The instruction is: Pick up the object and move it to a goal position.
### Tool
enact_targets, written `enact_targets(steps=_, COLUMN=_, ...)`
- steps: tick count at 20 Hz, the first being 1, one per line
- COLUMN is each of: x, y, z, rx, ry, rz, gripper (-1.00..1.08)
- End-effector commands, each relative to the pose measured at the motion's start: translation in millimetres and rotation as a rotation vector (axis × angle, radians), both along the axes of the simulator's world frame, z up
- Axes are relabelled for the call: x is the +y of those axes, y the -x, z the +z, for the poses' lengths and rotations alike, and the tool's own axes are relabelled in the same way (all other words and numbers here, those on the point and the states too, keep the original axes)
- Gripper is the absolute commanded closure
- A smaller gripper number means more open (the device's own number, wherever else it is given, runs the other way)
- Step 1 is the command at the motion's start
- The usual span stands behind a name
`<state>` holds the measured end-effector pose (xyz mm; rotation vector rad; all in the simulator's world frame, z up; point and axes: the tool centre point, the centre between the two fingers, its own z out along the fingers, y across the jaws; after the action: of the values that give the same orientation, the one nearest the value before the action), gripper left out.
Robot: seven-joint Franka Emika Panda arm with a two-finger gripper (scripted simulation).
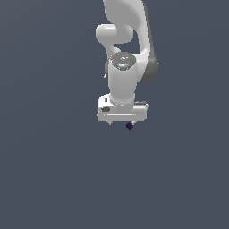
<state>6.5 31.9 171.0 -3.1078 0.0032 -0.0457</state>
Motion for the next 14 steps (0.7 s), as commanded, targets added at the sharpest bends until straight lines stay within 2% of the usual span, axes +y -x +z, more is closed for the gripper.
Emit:
enact_targets(steps=1, x=0.0, y=0.0, z=0.0, rx=0.0, ry=0.0, rz=0.0, gripper=-0.92)
enact_targets(steps=9, x=0.9, y=0.2, z=-6.3, rx=0.014, ry=-0.026, rz=-0.036, gripper=-0.92)
enact_targets(steps=14, x=0.7, y=-0.1, z=-5.9, rx=0.013, ry=-0.027, rz=-0.039, gripper=-0.92)
